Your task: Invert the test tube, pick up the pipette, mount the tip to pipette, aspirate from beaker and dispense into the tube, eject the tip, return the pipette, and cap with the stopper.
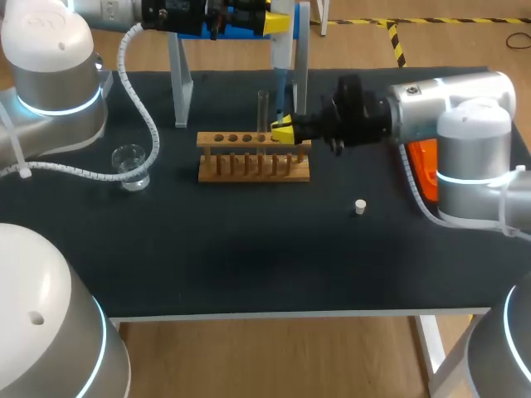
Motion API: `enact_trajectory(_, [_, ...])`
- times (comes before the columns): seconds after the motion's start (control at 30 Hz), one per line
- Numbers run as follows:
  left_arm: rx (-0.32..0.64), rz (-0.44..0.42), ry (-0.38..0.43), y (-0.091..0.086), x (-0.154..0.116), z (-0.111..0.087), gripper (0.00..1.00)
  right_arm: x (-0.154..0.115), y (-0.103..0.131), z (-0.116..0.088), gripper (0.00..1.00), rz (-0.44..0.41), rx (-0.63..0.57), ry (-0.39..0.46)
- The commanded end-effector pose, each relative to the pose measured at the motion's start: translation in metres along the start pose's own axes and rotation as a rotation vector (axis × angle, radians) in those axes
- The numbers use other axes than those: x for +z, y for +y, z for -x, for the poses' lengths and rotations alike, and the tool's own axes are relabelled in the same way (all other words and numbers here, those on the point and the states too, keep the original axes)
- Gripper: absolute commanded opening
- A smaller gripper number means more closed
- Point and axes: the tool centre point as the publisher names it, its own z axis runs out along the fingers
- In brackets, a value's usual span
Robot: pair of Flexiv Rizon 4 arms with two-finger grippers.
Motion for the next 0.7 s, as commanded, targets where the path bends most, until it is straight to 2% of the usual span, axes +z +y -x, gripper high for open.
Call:
enact_trajectory(0.03, [0.0,-0.001,-0.001,0.0014,0.0007,0.0001,0.0,0.0026,0.0021,0.0006,0.0,0.0,0.0,0.005])
enact_trajectory(0.7, [0.0,-0.001,-0.001,0.0014,0.0007,0.0001,0.0,0.0058,-0.0007,-0.0024,0.0,0.005,0.0,0.008])
